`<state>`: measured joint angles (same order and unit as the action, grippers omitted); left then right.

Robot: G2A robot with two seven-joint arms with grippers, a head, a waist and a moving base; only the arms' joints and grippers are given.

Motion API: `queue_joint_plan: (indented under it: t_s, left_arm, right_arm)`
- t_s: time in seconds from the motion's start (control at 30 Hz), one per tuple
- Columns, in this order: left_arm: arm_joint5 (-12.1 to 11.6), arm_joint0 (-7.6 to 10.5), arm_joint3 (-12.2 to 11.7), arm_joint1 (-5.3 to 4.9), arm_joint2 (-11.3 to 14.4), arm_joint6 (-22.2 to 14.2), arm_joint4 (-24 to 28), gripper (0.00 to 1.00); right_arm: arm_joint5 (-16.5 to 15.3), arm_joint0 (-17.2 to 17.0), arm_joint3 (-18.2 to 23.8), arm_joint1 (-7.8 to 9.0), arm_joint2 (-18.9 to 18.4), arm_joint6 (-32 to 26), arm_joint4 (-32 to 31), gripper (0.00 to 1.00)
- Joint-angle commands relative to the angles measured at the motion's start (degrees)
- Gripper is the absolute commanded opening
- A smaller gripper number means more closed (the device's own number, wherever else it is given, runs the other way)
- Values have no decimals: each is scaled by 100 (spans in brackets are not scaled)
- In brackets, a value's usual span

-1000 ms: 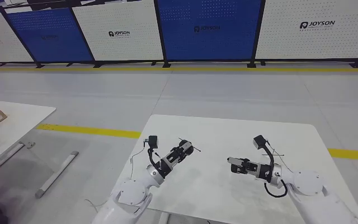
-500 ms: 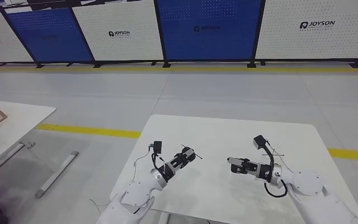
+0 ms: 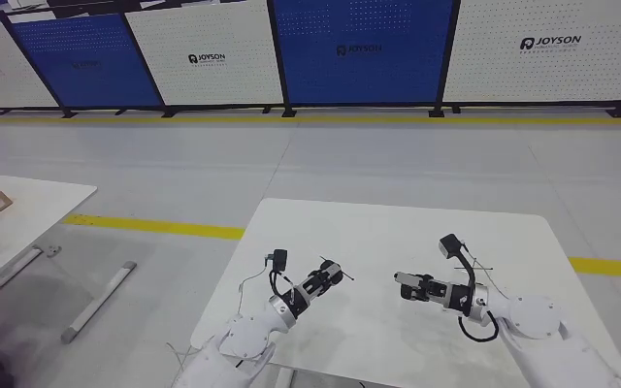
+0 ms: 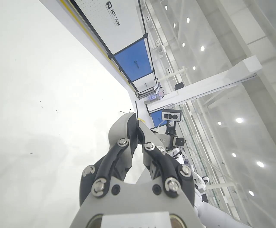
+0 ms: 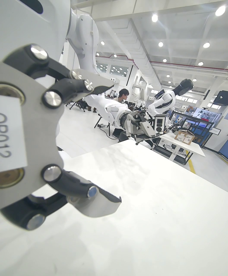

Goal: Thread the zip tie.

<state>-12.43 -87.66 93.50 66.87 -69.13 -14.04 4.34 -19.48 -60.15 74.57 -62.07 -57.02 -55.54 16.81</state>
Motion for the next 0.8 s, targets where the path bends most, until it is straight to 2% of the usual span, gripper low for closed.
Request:
queue_joint_plan:
  t_s: [0.0,0.13,0.27,0.33,0.4,0.47,0.77]
  left_arm:
    - [0,0,0,0,0,0,0,0]
    - [0,0,0,0,0,0,0,0]
    - [0,0,0,0,0,0,0,0]
    - [0,0,0,0,0,0,0,0]
    - [0,0,0,0,0,0,0,0]
    - [0,0,0,0,0,0,0,0]
    - [0,0,0,0,0,0,0,0]
  right_arm:
    - [11,-1,28,4,-9,51,-80,100]
    - [248,37,354,85,-182,-5,-695,100]
    - [424,66,671,224,-497,-538,-1205,100]
    - [846,193,720,302,-635,-834,-1756,100]
    - [989,243,845,337,-688,-885,-2071,100]
    - [1168,357,797,380,-736,-1210,-2323,100]
    - [1226,369,784,383,-750,-1191,-2347,100]
